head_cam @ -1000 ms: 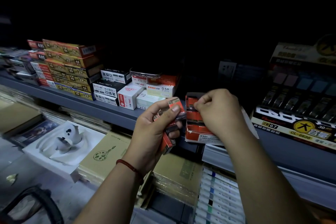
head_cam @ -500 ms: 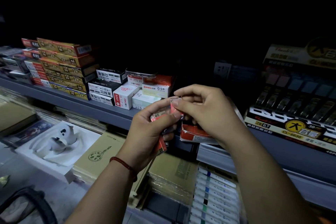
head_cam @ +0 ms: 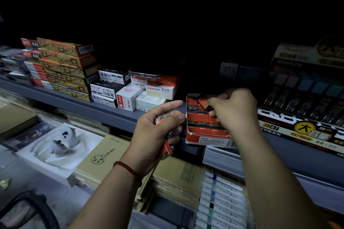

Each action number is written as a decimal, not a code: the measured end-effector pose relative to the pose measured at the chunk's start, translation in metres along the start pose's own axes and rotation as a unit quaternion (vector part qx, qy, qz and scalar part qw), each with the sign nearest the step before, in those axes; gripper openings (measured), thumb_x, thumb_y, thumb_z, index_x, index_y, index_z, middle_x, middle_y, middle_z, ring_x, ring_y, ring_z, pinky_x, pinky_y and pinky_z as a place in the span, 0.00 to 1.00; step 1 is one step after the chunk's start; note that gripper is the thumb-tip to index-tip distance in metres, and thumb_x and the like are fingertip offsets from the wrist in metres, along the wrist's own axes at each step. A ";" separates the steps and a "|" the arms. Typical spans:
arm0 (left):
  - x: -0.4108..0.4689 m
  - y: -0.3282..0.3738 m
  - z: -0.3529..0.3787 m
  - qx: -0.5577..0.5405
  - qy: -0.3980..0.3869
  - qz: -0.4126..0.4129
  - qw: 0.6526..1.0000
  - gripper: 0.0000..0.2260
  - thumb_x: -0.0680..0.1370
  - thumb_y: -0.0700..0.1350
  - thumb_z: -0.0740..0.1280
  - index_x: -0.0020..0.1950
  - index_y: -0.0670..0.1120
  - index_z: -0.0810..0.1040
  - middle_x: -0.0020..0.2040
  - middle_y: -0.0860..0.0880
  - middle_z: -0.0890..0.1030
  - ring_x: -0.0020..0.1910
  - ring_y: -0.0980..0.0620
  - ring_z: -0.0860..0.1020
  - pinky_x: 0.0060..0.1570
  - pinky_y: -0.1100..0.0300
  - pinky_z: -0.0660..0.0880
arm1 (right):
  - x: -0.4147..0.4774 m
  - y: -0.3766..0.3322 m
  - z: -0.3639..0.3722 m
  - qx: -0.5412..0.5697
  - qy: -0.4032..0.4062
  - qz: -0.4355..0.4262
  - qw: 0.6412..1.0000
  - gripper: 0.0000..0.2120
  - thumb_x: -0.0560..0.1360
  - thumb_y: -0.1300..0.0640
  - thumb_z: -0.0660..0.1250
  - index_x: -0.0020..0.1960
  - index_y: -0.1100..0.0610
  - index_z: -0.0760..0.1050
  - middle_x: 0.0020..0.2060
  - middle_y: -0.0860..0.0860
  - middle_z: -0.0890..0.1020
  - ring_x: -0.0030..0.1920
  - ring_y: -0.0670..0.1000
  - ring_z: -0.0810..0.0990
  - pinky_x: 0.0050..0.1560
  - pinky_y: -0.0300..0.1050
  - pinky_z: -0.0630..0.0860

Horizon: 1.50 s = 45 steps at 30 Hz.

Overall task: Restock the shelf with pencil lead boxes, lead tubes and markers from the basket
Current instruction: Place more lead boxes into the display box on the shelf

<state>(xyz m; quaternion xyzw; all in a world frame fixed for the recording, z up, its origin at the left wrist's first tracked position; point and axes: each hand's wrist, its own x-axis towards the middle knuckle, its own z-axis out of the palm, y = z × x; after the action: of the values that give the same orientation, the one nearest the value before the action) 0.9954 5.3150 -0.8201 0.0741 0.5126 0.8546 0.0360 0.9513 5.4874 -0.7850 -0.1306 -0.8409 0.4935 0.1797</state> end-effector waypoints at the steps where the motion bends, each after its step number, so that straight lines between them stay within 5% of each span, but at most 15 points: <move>1: 0.000 0.000 0.000 0.001 0.000 0.000 1.000 0.21 0.70 0.38 0.72 0.64 0.41 0.79 0.39 0.47 0.78 0.32 0.55 0.72 0.25 0.65 0.66 | 0.001 0.001 0.001 -0.002 0.002 0.002 1.000 0.05 0.72 0.58 0.72 0.38 0.56 0.79 0.34 0.55 0.84 0.34 0.56 0.83 0.39 0.53 0.83; 10: -0.001 -0.001 -0.001 0.007 -0.001 -0.006 1.000 0.20 0.71 0.39 0.72 0.64 0.41 0.79 0.38 0.47 0.77 0.32 0.55 0.71 0.26 0.65 0.66 | -0.001 0.002 0.000 -0.086 -0.036 -0.038 0.995 0.06 0.77 0.56 0.72 0.42 0.57 0.80 0.40 0.51 0.82 0.36 0.47 0.79 0.30 0.35 0.67; 19: 0.001 -0.001 -0.002 0.011 0.001 -0.009 1.000 0.20 0.72 0.40 0.71 0.64 0.41 0.79 0.38 0.47 0.78 0.33 0.55 0.73 0.26 0.66 0.67 | -0.004 0.002 -0.008 -0.064 -0.081 -0.045 0.994 0.09 0.78 0.61 0.69 0.40 0.58 0.83 0.36 0.49 0.83 0.40 0.52 0.83 0.39 0.43 0.78; 23: 0.003 -0.001 -0.002 0.002 0.004 -0.009 1.000 0.13 0.77 0.45 0.68 0.57 0.40 0.82 0.39 0.45 0.77 0.32 0.53 0.70 0.26 0.66 0.67 | -0.016 -0.010 -0.011 -0.099 -0.088 -0.135 0.982 0.07 0.79 0.54 0.68 0.45 0.49 0.84 0.41 0.42 0.83 0.41 0.42 0.80 0.38 0.39 0.77; 27: 0.007 -0.001 0.000 -0.020 0.026 -0.007 0.999 0.19 0.84 0.50 0.60 0.58 0.34 0.77 0.39 0.42 0.75 0.30 0.53 0.70 0.25 0.65 0.65 | -0.033 -0.028 -0.003 0.022 -0.221 -0.197 0.955 0.01 0.75 0.55 0.74 0.46 0.52 0.83 0.33 0.47 0.83 0.31 0.44 0.77 0.35 0.36 0.72; 30: 0.006 -0.002 0.001 0.012 0.041 0.008 0.999 0.24 0.85 0.55 0.55 0.63 0.34 0.72 0.41 0.39 0.75 0.30 0.52 0.70 0.27 0.62 0.66 | -0.041 -0.033 0.001 0.066 -0.323 -0.169 0.929 0.10 0.73 0.58 0.76 0.53 0.52 0.81 0.34 0.58 0.80 0.26 0.42 0.73 0.30 0.36 0.71; 32: 0.005 -0.002 0.003 0.027 0.050 0.024 0.998 0.24 0.85 0.56 0.53 0.63 0.37 0.75 0.44 0.40 0.78 0.32 0.53 0.73 0.27 0.61 0.68 | -0.043 -0.033 0.000 0.044 -0.346 -0.164 0.923 0.14 0.72 0.59 0.78 0.56 0.50 0.82 0.36 0.54 0.77 0.25 0.40 0.73 0.29 0.33 0.70; 35: 0.002 0.000 0.008 0.022 0.047 0.028 0.998 0.26 0.82 0.61 0.53 0.65 0.42 0.76 0.44 0.42 0.81 0.31 0.54 0.76 0.26 0.62 0.70 | -0.043 -0.032 -0.001 -0.003 -0.336 -0.163 0.928 0.14 0.70 0.56 0.79 0.54 0.52 0.83 0.45 0.49 0.73 0.27 0.37 0.75 0.30 0.27 0.69; 38: 0.001 0.002 0.010 0.005 0.031 0.031 0.999 0.29 0.78 0.63 0.55 0.65 0.41 0.75 0.46 0.40 0.80 0.33 0.53 0.76 0.27 0.63 0.70 | -0.039 -0.028 0.003 -0.004 -0.316 -0.166 0.934 0.12 0.67 0.54 0.81 0.49 0.51 0.84 0.43 0.48 0.75 0.28 0.37 0.72 0.33 0.31 0.70; 42: 0.001 0.002 0.008 0.030 0.035 0.023 0.999 0.27 0.81 0.62 0.55 0.55 0.40 0.80 0.41 0.38 0.80 0.33 0.50 0.75 0.29 0.62 0.70 | -0.035 -0.027 0.000 0.076 -0.308 -0.128 0.940 0.09 0.70 0.59 0.79 0.46 0.58 0.81 0.37 0.50 0.82 0.32 0.50 0.80 0.33 0.46 0.78; 45: 0.002 0.001 0.007 0.021 0.046 0.019 0.999 0.25 0.80 0.63 0.57 0.46 0.42 0.79 0.35 0.42 0.77 0.29 0.51 0.71 0.27 0.63 0.69 | -0.030 -0.030 -0.009 0.206 -0.243 -0.067 0.945 0.07 0.74 0.65 0.74 0.50 0.65 0.78 0.36 0.61 0.82 0.33 0.55 0.81 0.32 0.43 0.78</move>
<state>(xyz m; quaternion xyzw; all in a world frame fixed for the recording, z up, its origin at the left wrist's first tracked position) 0.9950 5.3212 -0.8159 0.0453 0.5300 0.8468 -0.0048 0.9806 5.4680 -0.7598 0.0898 -0.7457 0.6598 0.0251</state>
